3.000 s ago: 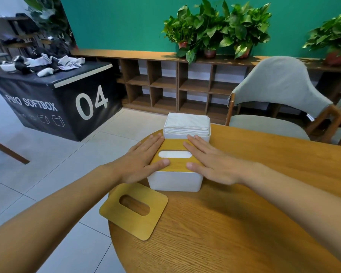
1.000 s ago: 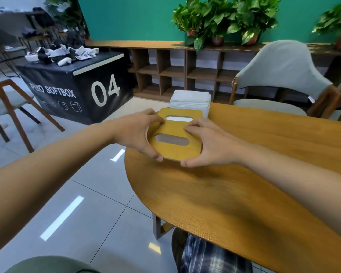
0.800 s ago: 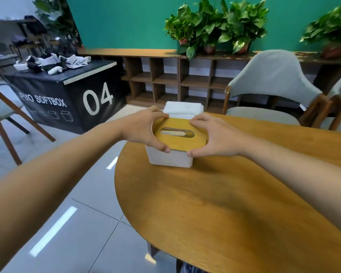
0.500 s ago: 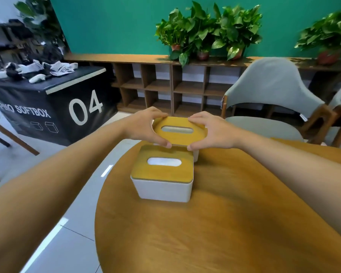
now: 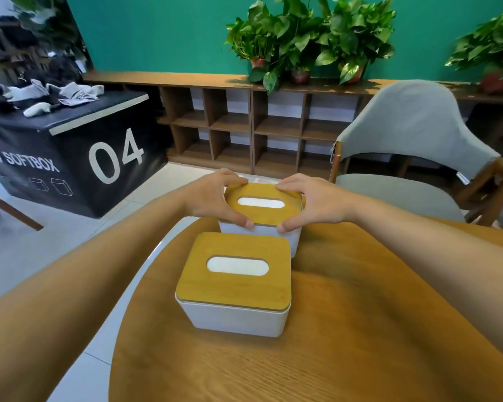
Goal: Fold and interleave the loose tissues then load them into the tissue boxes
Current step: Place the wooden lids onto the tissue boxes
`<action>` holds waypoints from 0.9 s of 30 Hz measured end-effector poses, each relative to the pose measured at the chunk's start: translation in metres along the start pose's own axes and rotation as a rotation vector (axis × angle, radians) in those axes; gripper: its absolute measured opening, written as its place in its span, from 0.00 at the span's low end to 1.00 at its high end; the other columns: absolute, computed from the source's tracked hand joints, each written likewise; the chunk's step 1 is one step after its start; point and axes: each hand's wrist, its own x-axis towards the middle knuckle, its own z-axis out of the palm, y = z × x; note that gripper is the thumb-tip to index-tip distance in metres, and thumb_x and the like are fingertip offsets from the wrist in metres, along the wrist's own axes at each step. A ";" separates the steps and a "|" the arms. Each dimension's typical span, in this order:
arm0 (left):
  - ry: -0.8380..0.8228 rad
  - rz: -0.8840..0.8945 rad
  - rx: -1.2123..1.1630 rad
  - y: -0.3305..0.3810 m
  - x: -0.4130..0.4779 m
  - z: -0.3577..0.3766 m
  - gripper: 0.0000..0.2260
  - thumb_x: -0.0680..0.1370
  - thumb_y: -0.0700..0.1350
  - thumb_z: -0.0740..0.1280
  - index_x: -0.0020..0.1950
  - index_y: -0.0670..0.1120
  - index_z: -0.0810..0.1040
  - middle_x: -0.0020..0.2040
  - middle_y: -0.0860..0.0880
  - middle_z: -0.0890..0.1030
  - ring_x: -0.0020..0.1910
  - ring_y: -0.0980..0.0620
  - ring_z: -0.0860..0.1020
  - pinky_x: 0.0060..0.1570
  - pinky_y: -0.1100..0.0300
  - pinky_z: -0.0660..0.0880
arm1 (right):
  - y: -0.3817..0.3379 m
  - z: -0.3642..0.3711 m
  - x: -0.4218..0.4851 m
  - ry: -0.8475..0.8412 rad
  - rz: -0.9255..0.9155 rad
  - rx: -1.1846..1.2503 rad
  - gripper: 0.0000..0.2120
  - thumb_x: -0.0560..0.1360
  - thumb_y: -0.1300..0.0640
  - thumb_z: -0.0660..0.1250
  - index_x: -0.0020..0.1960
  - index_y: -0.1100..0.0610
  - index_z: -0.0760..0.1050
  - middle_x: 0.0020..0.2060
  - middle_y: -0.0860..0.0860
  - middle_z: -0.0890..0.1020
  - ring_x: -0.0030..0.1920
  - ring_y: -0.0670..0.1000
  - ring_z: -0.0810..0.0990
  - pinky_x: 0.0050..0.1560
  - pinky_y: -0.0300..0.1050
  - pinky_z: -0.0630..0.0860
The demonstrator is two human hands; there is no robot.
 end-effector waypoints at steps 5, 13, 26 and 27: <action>-0.037 -0.002 0.031 0.003 0.002 -0.001 0.52 0.62 0.70 0.79 0.82 0.55 0.63 0.76 0.56 0.66 0.73 0.51 0.66 0.73 0.52 0.66 | 0.003 0.000 0.001 -0.047 0.005 0.006 0.54 0.62 0.30 0.77 0.79 0.50 0.61 0.75 0.43 0.62 0.73 0.48 0.63 0.75 0.50 0.64; -0.094 -0.041 -0.051 0.006 0.003 0.002 0.50 0.66 0.64 0.79 0.82 0.55 0.59 0.77 0.55 0.62 0.69 0.54 0.65 0.69 0.56 0.67 | 0.007 -0.002 0.000 -0.133 0.009 0.011 0.50 0.68 0.32 0.73 0.82 0.48 0.54 0.79 0.43 0.57 0.77 0.49 0.59 0.77 0.49 0.58; -0.270 -0.091 -0.094 0.004 0.003 0.026 0.52 0.71 0.75 0.63 0.84 0.60 0.35 0.82 0.63 0.34 0.84 0.53 0.47 0.81 0.47 0.53 | 0.012 0.021 -0.009 -0.151 0.011 -0.055 0.41 0.80 0.33 0.57 0.82 0.45 0.39 0.81 0.40 0.39 0.80 0.43 0.37 0.79 0.49 0.42; -0.263 -0.086 -0.069 0.004 0.004 0.026 0.52 0.71 0.76 0.62 0.83 0.60 0.35 0.82 0.63 0.33 0.84 0.52 0.47 0.81 0.46 0.53 | 0.012 0.021 -0.008 -0.148 0.011 -0.076 0.41 0.80 0.33 0.56 0.82 0.45 0.39 0.81 0.40 0.38 0.80 0.43 0.36 0.78 0.49 0.41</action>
